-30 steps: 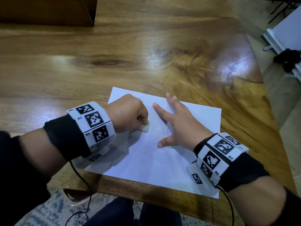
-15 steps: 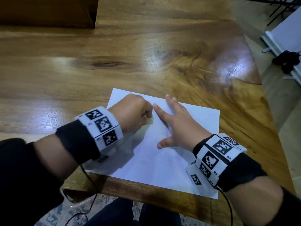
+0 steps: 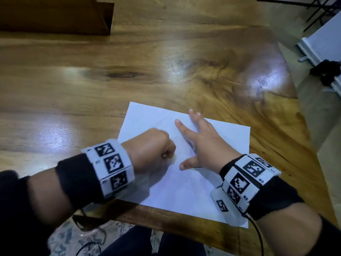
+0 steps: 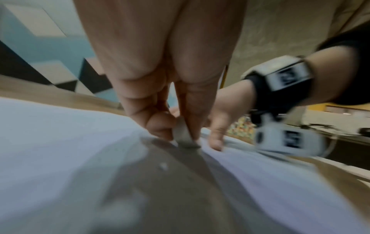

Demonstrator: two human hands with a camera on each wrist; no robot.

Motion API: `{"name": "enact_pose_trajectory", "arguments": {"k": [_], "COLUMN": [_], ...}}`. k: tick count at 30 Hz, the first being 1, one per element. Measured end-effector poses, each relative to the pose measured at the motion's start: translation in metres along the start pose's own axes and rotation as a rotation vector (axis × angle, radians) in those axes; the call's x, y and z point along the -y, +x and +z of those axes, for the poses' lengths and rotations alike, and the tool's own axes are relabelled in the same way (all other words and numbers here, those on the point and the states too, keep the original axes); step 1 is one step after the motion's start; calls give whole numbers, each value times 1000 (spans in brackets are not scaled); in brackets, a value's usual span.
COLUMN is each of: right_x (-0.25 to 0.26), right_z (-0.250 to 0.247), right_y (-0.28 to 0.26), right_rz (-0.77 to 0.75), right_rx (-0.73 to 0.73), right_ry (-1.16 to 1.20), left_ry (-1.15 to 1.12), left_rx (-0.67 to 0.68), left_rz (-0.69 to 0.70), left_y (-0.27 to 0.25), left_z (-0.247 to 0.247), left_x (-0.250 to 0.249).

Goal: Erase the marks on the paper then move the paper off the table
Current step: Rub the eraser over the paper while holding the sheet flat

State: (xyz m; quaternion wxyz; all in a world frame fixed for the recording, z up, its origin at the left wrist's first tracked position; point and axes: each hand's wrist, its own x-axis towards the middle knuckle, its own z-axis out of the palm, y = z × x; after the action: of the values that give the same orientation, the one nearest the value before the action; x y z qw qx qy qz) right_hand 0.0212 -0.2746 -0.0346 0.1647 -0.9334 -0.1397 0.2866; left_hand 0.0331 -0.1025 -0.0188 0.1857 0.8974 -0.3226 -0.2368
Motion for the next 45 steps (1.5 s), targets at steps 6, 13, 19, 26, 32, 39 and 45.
{"name": "enact_pose_trajectory", "arguments": {"k": [6, 13, 19, 26, 32, 39, 45], "right_x": [2, 2, 3, 3, 3, 5, 6], "right_z": [-1, -2, -1, -2, -3, -4, -6], "right_y": [-1, -1, -1, -1, -2, -3, -3], "right_rz": [1, 19, 19, 17, 21, 30, 46], "right_rx": [-1, 22, 7, 18, 20, 34, 40], "right_ry": [-1, -16, -12, -23, -23, -35, -46], "left_ry": [-3, 28, 0, 52, 13, -17, -3], "left_rx": [-123, 4, -144, 106, -87, 36, -82], "left_rz": [-122, -23, -143, 68, -81, 5, 4], "left_y": [29, -1, 35, 4, 26, 0, -3], "left_z": [-15, 2, -15, -1, -11, -3, 2], "left_x": [-2, -8, -4, -8, 5, 7, 13]}}
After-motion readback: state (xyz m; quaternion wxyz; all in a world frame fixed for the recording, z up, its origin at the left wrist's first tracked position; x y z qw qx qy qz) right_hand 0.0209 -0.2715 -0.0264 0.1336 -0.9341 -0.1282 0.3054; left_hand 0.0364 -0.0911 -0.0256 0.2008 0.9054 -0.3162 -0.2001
